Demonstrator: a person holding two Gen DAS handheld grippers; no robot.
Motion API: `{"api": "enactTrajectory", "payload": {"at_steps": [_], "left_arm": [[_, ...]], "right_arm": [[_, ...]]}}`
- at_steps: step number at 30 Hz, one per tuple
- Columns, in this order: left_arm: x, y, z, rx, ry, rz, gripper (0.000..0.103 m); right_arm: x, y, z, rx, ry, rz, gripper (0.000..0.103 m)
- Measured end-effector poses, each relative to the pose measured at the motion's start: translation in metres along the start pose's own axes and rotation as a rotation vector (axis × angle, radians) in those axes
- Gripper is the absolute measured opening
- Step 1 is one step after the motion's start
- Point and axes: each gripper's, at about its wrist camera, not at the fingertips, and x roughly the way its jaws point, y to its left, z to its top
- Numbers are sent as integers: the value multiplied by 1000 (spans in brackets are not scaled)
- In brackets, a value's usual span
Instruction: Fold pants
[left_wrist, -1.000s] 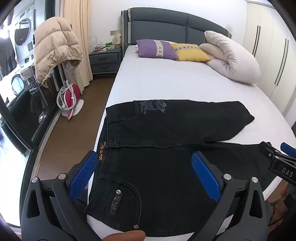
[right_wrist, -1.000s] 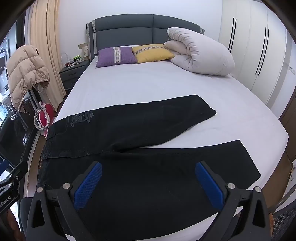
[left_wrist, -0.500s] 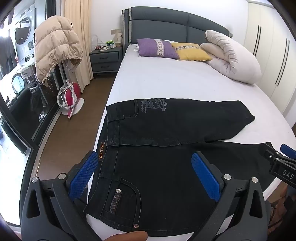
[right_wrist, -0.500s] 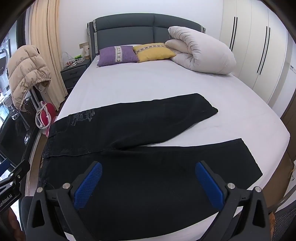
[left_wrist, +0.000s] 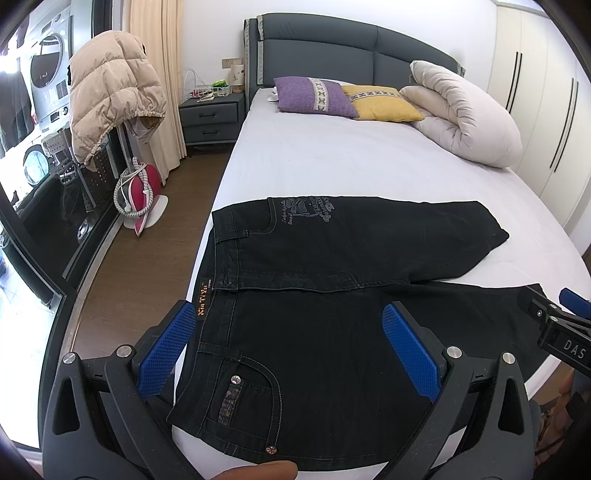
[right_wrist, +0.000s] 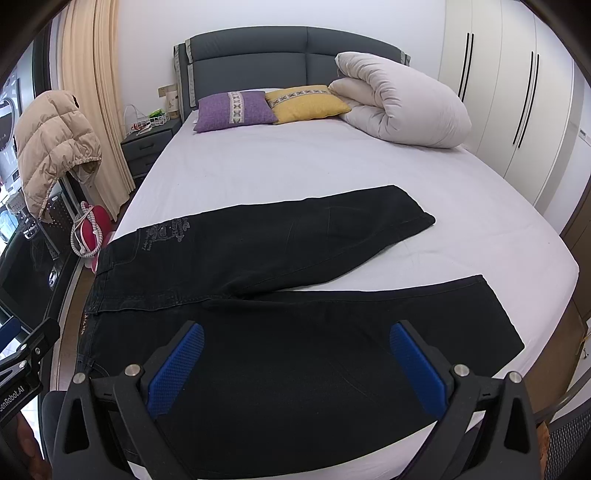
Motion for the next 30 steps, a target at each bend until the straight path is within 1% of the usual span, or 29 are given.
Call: {"api": "enactTrajectory", "payload": {"at_steps": [17, 30], "left_arm": [[0, 0, 0, -2, 2, -2, 103], [0, 2, -1, -3, 3, -2, 103]], "right_arm": [[-2, 4, -2, -4, 0, -2, 103], [0, 0, 0, 0, 2, 0, 103]]}}
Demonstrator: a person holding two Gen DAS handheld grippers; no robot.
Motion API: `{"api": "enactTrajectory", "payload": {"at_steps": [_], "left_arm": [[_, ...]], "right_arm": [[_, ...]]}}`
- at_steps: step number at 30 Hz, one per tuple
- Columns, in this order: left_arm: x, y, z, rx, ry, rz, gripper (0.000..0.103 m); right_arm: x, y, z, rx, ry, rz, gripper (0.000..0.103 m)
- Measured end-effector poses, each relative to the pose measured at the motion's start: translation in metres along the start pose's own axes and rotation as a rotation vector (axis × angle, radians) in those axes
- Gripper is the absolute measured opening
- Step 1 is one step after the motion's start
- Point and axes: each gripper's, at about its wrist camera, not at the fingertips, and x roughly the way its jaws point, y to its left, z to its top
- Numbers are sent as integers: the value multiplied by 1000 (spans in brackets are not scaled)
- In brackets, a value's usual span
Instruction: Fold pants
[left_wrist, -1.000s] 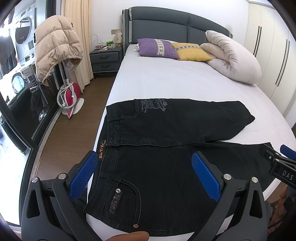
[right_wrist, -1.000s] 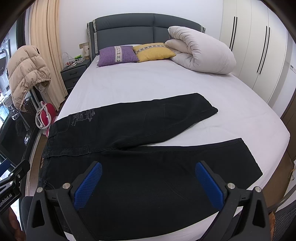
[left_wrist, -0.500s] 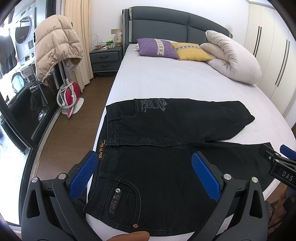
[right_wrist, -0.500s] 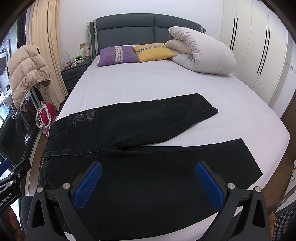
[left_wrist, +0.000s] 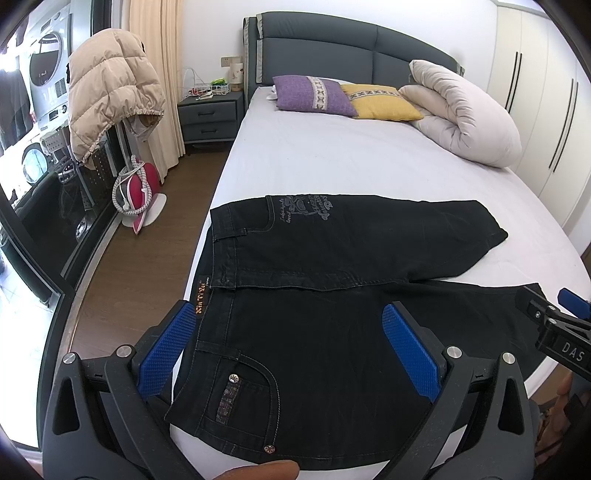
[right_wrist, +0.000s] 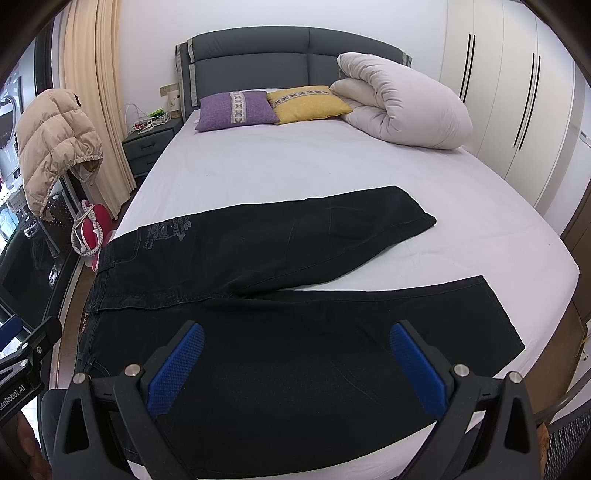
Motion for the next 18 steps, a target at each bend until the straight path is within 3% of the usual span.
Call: {"api": "enactTrajectory", "payload": {"at_steps": [18], "left_arm": [[2, 0, -1, 0, 2, 0, 103]], "right_arm": [[-1, 5, -3, -8, 4, 4, 103]]}}
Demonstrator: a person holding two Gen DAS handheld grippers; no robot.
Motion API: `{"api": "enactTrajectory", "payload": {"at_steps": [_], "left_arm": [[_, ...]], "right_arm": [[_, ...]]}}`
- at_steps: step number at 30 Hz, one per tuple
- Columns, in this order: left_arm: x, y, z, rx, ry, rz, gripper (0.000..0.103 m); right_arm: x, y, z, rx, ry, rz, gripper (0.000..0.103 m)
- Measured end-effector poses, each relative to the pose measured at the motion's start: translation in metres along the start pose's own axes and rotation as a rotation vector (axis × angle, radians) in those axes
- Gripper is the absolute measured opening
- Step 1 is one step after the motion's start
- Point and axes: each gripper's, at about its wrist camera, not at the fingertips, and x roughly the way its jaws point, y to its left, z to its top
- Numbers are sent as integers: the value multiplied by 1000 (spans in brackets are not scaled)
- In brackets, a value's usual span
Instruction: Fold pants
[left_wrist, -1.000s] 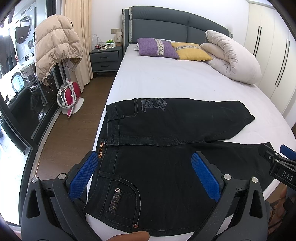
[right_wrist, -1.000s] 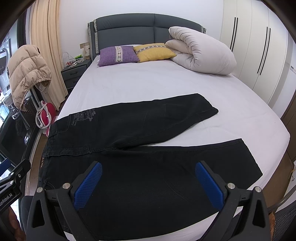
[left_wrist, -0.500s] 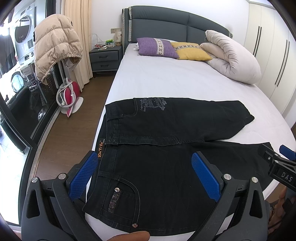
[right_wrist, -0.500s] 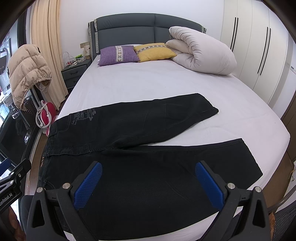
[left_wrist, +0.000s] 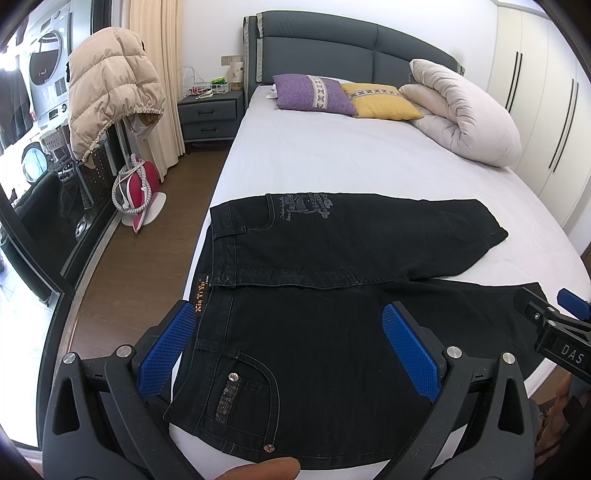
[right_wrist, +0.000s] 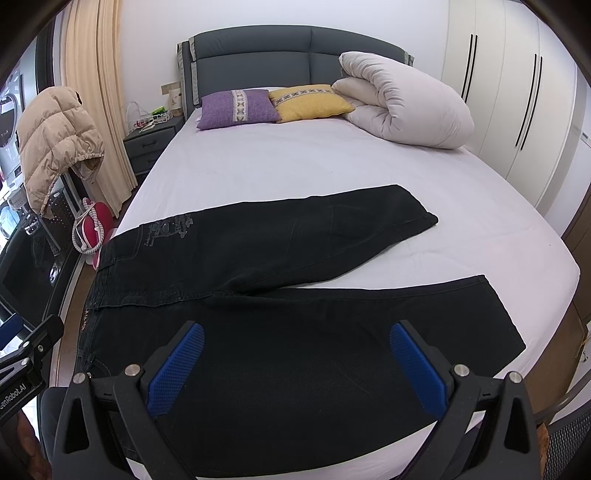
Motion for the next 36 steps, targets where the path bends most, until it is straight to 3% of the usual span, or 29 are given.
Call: {"api": "enactTrajectory", "payload": {"at_steps": [10, 16, 19, 21, 24, 26, 29, 31, 33, 36], "left_arm": [[17, -3, -12, 6, 10, -4, 103], [38, 9, -6, -31, 52, -68, 103], [54, 16, 0, -35, 76, -144, 103], [64, 17, 4, -20, 80, -179, 103], [77, 16, 9, 29, 41, -165, 103], [89, 16, 15, 59, 55, -171, 103], [114, 20, 34, 110, 108, -114, 103], [134, 34, 55, 82, 134, -117, 103], [152, 47, 80, 87, 111, -149, 103], [198, 60, 121, 186, 113, -153, 103]], "right_arm": [[9, 2, 1, -10, 18, 2, 103], [21, 6, 3, -22, 35, 7, 103], [29, 8, 5, -30, 45, 13, 103], [34, 9, 6, -38, 53, 31, 103], [45, 11, 11, -54, 65, 76, 103], [53, 11, 17, -71, 71, 134, 103], [65, 11, 29, -96, 59, 215, 103], [75, 13, 38, -121, 58, 258, 103], [90, 14, 53, -177, 61, 318, 99], [108, 21, 71, -285, 56, 361, 94]]}}
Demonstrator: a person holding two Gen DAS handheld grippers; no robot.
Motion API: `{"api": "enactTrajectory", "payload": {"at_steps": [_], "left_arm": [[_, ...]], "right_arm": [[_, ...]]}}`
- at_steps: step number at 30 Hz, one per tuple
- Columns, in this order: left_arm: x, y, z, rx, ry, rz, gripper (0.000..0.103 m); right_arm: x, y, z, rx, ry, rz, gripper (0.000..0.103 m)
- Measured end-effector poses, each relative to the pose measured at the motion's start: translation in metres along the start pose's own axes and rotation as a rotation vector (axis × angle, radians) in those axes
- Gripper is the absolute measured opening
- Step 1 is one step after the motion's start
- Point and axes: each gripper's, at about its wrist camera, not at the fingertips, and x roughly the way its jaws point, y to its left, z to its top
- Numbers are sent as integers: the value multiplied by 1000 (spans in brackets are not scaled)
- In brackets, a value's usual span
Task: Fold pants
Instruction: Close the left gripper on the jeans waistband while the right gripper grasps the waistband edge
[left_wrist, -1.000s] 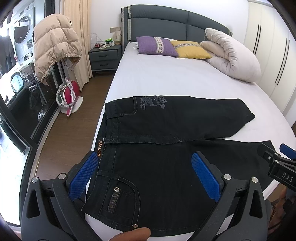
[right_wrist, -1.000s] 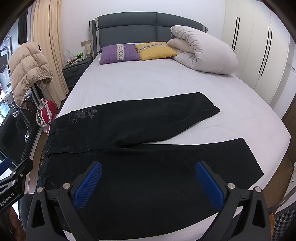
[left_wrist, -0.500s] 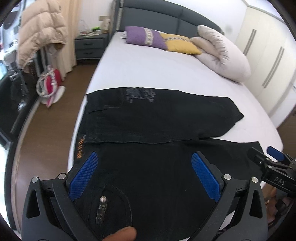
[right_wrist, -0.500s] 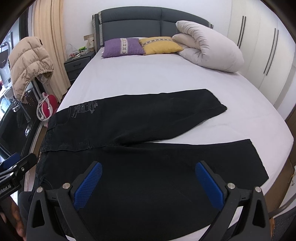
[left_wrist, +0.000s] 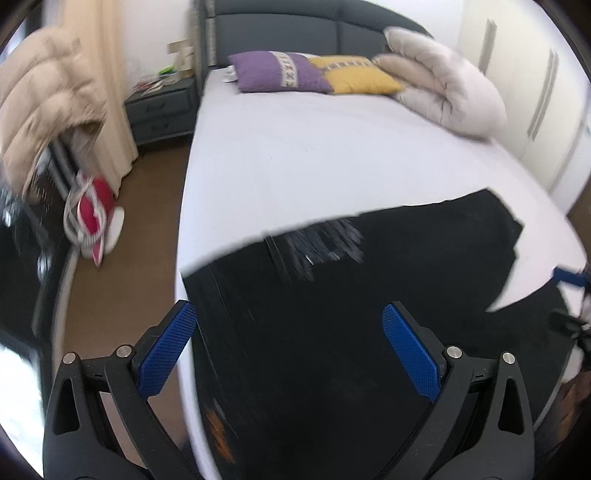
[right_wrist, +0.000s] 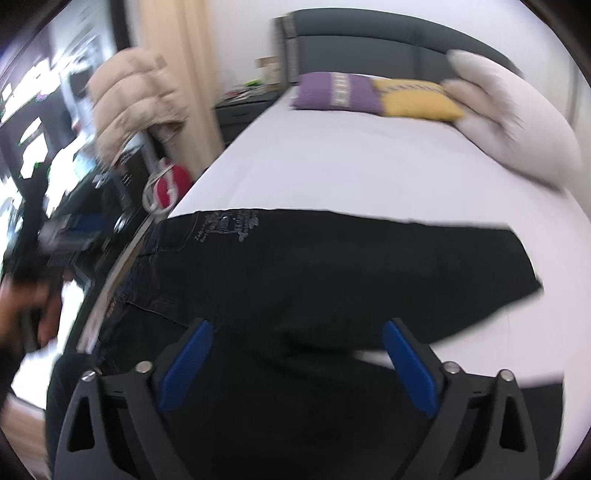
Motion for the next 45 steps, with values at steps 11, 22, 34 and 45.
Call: {"api": "enactTrajectory", "payload": {"at_steps": [11, 22, 34, 45], "left_arm": [[151, 70, 71, 198, 275, -237, 101], [186, 103, 75, 176, 380, -272, 10], [102, 102, 51, 238, 122, -210, 3], [69, 69, 22, 311, -2, -189, 3]], "right_arm": [[64, -19, 46, -242, 50, 189, 78], [121, -25, 79, -294, 89, 295, 58], [194, 13, 134, -512, 170, 280, 55], [263, 17, 152, -706, 403, 273, 54]]}}
